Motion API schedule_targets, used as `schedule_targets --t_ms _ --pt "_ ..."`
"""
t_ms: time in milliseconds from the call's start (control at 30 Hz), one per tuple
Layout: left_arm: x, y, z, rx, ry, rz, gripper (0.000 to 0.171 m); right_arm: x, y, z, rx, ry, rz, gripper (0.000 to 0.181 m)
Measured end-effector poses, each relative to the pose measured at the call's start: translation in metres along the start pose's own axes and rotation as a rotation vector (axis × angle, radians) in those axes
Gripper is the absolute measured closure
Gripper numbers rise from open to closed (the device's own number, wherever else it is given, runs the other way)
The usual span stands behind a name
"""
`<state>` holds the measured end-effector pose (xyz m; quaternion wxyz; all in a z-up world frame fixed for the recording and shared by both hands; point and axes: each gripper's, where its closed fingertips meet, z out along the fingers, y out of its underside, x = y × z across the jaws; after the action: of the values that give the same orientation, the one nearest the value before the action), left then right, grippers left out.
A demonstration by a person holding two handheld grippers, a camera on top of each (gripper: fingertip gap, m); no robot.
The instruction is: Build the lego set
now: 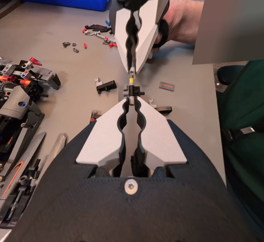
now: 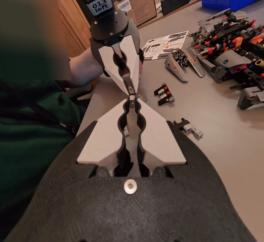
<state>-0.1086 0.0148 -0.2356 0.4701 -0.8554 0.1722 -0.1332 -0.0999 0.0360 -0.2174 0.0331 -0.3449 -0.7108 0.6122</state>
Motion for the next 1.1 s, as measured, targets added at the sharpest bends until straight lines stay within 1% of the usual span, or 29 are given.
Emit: schedule_targets --t_ms 67,233,600,833,967,1100 --pt "0.002 0.001 0.001 -0.011 0.007 0.01 0.166 0.001 0.002 0.0 -0.022 0.01 -0.015 0.176" --pt "0.001 -0.002 -0.001 0.012 0.009 0.007 0.166 0.0 0.001 0.001 -0.027 0.0 -0.039 0.177" --pt "0.003 -0.003 -0.002 -0.024 0.011 0.047 0.166 -0.001 -0.002 0.001 -0.032 0.004 -0.08 0.176" --pt "0.006 -0.005 -0.001 -0.031 0.024 0.071 0.166 -0.006 -0.003 0.001 -0.071 -0.001 -0.171 0.177" --pt "0.005 -0.013 -0.004 0.018 0.019 0.06 0.166 -0.008 -0.013 -0.003 -0.021 -0.022 -0.174 0.177" --pt "0.007 -0.031 -0.012 0.147 0.044 0.013 0.166 -0.016 -0.032 -0.011 0.114 -0.075 -0.137 0.177"
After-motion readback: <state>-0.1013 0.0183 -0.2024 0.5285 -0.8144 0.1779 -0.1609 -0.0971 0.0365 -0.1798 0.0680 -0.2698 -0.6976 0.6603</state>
